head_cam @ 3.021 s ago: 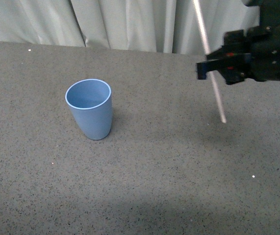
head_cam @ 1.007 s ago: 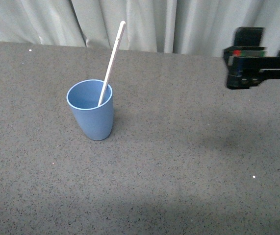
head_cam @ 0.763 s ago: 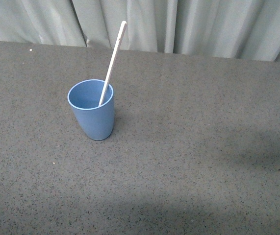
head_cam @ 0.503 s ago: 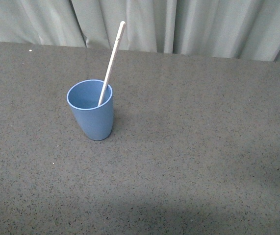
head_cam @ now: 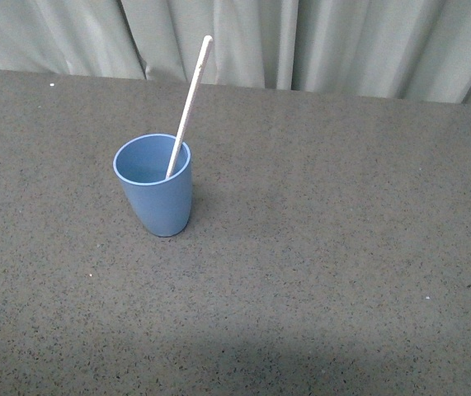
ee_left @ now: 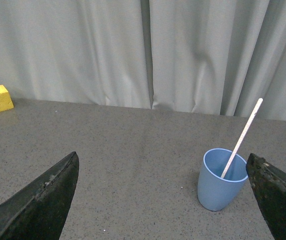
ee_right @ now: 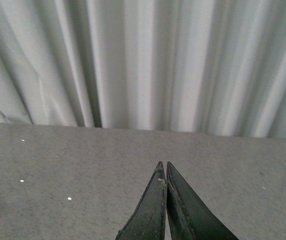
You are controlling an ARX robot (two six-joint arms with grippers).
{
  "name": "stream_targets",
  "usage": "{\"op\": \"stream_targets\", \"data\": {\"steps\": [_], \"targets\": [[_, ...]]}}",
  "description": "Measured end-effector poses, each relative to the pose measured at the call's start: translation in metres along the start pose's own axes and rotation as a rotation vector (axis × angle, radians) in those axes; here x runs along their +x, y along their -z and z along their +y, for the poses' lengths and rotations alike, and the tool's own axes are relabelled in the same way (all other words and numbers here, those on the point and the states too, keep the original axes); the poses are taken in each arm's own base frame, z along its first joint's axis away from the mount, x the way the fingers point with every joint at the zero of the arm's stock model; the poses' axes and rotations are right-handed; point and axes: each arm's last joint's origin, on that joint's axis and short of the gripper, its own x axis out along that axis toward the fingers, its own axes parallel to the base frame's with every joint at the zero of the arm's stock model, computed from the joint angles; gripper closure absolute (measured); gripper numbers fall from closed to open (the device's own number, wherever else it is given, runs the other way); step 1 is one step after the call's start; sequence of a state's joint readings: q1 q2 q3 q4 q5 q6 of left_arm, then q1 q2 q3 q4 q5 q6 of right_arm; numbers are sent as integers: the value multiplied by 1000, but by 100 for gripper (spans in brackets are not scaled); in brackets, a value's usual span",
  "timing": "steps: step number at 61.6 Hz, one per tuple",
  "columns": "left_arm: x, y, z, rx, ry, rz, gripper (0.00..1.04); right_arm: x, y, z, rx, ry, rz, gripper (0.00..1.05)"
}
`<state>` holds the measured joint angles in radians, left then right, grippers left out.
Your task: Transfer chopsticks to blue cup
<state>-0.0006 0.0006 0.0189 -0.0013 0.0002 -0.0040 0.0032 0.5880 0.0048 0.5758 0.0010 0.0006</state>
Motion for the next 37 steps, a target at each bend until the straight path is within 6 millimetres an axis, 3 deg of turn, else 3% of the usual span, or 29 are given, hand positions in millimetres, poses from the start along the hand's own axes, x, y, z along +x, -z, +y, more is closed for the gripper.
{"op": "stream_targets", "data": {"steps": [37], "targets": [[0,0,0,0,0,0,7,-19,-4,0,0,1,-16,104]]}}
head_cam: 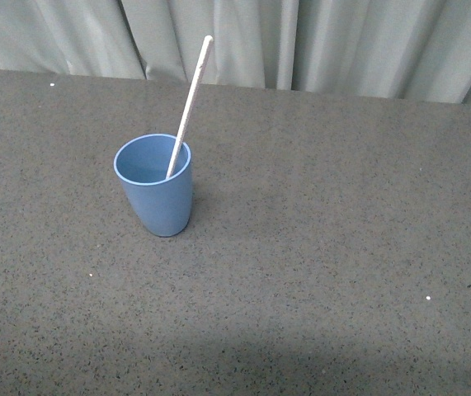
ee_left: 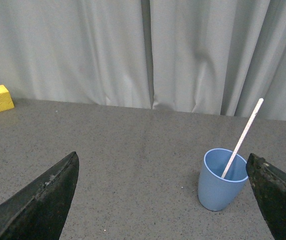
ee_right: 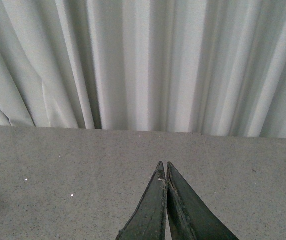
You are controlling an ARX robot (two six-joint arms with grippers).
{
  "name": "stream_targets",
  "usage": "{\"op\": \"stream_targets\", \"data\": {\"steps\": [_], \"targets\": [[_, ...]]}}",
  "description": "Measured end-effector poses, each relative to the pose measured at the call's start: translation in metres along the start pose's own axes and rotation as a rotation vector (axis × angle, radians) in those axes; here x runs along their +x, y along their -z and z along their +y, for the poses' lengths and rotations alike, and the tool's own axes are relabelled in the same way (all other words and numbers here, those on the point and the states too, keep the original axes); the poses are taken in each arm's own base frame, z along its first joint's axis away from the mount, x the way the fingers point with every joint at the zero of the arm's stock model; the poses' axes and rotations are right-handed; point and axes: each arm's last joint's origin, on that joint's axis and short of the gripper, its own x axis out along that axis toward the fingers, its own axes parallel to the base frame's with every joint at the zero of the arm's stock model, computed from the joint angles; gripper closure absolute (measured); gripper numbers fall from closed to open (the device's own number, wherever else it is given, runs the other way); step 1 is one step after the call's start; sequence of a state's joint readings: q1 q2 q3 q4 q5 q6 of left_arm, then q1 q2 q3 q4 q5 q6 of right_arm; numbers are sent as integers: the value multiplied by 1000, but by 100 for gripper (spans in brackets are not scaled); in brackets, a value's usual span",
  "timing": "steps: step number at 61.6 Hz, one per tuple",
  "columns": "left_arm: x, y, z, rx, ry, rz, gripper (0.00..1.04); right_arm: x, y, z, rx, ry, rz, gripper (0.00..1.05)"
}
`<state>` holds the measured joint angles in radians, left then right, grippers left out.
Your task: Transfer chopsticks to blue cup
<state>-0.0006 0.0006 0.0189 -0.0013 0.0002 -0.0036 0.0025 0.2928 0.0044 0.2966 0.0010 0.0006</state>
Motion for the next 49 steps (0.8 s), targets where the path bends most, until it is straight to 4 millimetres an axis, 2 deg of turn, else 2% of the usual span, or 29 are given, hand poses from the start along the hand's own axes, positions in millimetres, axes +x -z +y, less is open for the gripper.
{"op": "stream_targets", "data": {"steps": [49], "targets": [[0,0,0,0,0,0,7,-18,3,0,0,-2,6,104]]}}
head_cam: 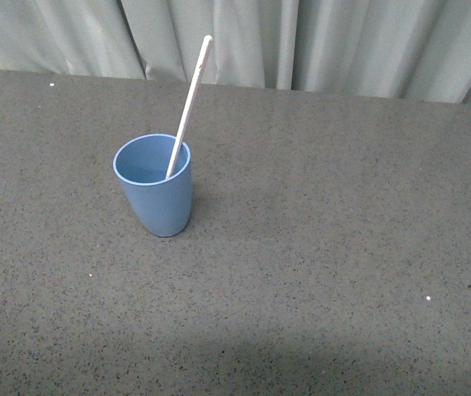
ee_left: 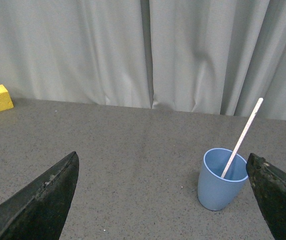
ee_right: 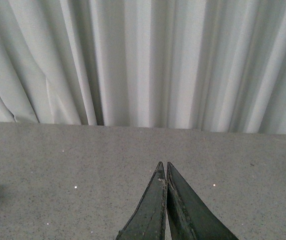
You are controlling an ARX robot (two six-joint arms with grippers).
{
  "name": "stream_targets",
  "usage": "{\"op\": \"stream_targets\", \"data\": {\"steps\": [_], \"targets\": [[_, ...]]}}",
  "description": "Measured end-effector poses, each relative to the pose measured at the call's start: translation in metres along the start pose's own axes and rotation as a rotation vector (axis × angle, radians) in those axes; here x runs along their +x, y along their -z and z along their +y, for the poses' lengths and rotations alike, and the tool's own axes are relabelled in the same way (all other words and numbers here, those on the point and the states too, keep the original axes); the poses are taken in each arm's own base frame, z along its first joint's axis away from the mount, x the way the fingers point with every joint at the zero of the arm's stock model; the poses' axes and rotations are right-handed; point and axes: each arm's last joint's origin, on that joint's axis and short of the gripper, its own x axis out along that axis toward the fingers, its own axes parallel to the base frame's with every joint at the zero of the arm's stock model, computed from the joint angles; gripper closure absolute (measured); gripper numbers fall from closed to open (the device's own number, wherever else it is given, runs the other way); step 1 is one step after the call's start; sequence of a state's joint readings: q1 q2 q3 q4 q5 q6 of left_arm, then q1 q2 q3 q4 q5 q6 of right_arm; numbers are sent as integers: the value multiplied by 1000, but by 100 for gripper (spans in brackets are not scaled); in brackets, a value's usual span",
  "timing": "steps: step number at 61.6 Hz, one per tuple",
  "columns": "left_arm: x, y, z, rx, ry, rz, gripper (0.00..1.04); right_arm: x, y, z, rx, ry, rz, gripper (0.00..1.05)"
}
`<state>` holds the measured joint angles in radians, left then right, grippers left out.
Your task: Transfer chopsticks to blue cup
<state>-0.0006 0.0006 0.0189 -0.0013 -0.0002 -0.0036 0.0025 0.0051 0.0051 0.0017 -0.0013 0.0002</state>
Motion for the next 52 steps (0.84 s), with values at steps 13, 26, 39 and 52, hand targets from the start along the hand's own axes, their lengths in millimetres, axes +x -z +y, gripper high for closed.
{"op": "stream_targets", "data": {"steps": [13,26,39,52], "targets": [[0,0,0,0,0,0,7,0,0,0,-1,0,-1,68],[0,0,0,0,0,0,7,0,0,0,-1,0,-1,17],[0,0,0,0,0,0,7,0,0,0,0,0,-1,9],[0,0,0,0,0,0,7,0,0,0,0,0,-1,9]]}}
